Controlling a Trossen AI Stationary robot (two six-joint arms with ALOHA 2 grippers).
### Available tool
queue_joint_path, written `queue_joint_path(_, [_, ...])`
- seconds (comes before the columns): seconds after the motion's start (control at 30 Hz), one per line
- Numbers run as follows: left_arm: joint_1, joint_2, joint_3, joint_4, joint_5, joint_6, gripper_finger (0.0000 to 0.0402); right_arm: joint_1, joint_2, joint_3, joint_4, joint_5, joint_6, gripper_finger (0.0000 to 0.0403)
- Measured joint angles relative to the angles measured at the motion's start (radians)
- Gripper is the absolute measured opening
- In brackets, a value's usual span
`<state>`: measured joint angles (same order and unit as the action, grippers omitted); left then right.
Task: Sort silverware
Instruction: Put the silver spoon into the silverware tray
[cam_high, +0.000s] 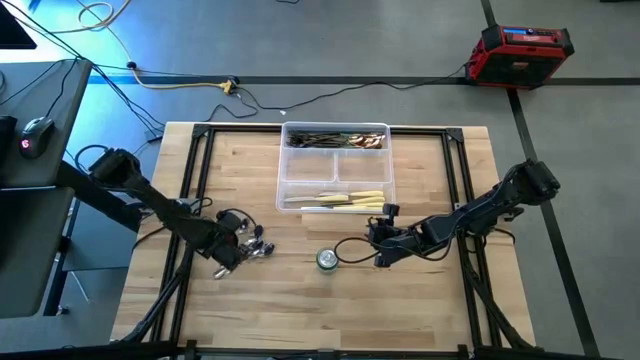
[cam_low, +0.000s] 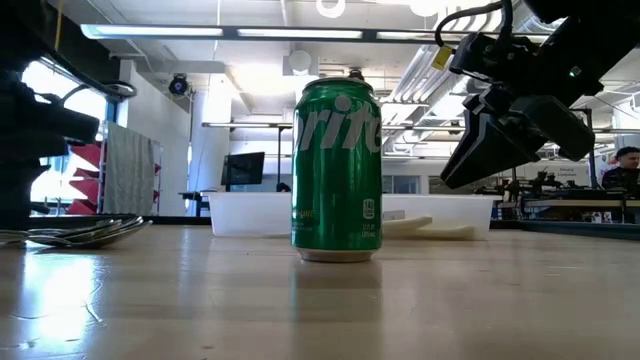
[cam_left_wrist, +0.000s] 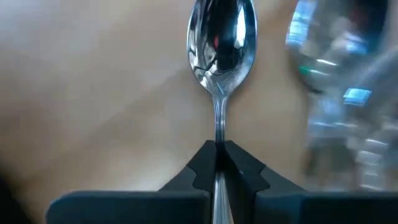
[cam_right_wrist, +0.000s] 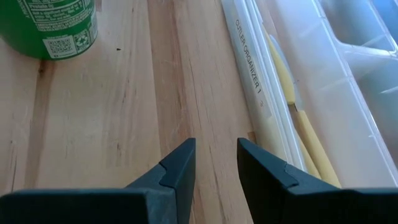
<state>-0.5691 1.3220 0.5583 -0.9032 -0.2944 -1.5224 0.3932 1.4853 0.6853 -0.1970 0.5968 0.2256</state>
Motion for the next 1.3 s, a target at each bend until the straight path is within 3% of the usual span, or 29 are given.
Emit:
queue_joint_path(0.23, [0.136, -0.004, 0.247, -0.259, -0.09, 0.232, 0.0001, -0.006, 0.0, 0.0, 0.006, 0.0, -0.002, 0.0103])
queue_joint_path(0.4, [0.294, -0.002, 0.407, -0.229, -0.228, 0.544, 0.0, -0.013, 0.0, 0.0, 0.007, -0.003, -0.002, 0.0103])
queue_joint_path(0.5, [0.423, 0.008, 0.477, -0.104, -0.254, 0.847, 0.0, -0.014, 0.005, 0.0, 0.01, -0.003, -0.001, 0.0103])
queue_joint_path(0.6, [0.568, 0.034, 0.515, 0.101, -0.2, 1.211, 0.0, -0.015, 0.006, 0.0, 0.009, -0.003, -0.015, 0.0103])
queue_joint_path(0.7, [0.693, 0.088, 0.533, 0.281, -0.082, 1.583, 0.0, -0.015, 0.006, 0.0, 0.007, -0.003, -0.018, 0.0103])
queue_joint_path(0.83, [0.821, 0.199, 0.558, 0.393, 0.056, 1.931, 0.0, -0.02, 0.006, 0.001, 0.006, -0.003, -0.025, 0.0103])
queue_joint_path(1.07, [0.956, 0.41, 0.623, 0.4, 0.188, 2.222, 0.0, -0.037, 0.006, 0.0, 0.019, -0.004, -0.073, 0.0103])
queue_joint_path(1.3, [1.01, 0.539, 0.674, 0.458, 0.214, 2.366, 0.0, -0.089, 0.006, 0.0, 0.024, -0.005, -0.077, 0.0103])
